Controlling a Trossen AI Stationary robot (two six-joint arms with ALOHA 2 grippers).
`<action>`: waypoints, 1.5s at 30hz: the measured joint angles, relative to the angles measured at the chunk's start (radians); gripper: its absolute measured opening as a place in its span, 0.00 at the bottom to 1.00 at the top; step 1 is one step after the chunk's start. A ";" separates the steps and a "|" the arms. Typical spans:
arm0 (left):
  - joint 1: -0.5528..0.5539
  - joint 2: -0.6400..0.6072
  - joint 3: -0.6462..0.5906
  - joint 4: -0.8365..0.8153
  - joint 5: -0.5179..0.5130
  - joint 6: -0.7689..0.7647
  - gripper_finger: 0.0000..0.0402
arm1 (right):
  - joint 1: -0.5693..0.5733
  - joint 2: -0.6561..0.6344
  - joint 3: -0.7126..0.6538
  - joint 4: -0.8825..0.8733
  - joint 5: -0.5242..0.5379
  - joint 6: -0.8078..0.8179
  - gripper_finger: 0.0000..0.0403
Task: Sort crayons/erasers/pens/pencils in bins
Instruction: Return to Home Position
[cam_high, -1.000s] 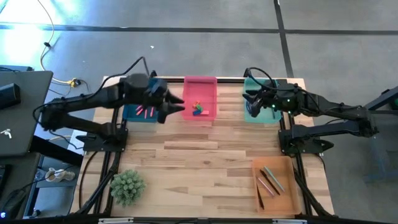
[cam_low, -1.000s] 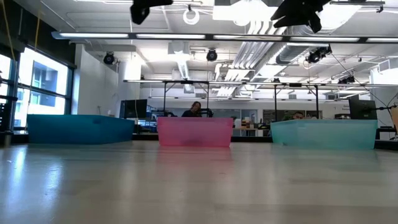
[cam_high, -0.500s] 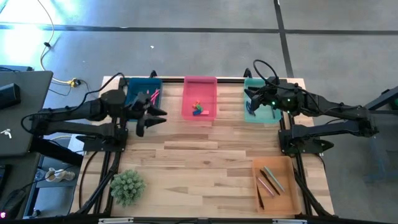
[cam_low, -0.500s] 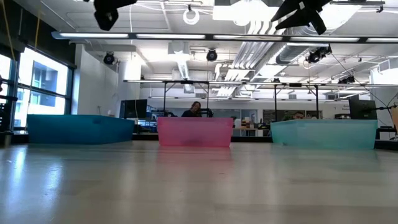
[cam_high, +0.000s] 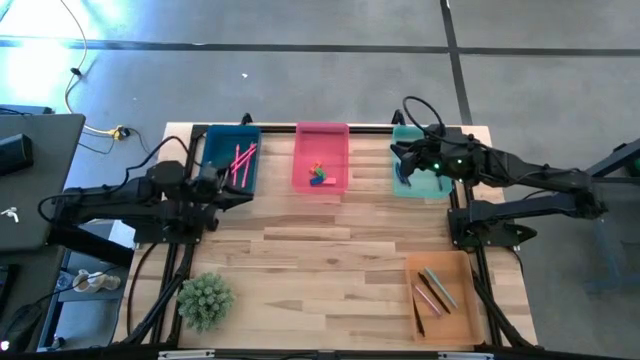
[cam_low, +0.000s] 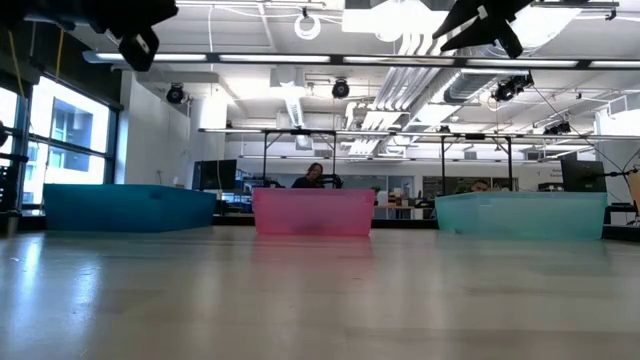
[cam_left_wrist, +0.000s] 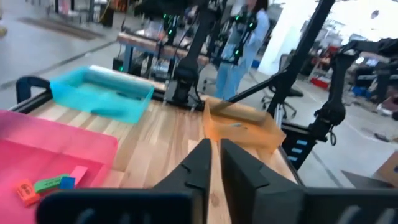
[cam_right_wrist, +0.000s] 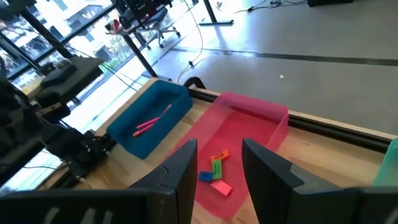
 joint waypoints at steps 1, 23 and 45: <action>-0.002 -0.019 -0.018 0.010 0.000 0.000 0.04 | 0.000 0.006 0.000 -0.001 0.000 0.000 0.29; -0.003 -0.376 -0.282 0.088 -0.030 -0.088 0.00 | -0.009 -0.018 0.000 -0.056 -0.013 -0.211 0.29; -0.003 -0.386 -0.432 0.185 -0.104 -0.222 0.00 | 0.018 -0.492 -0.183 -0.223 -0.016 -0.236 0.29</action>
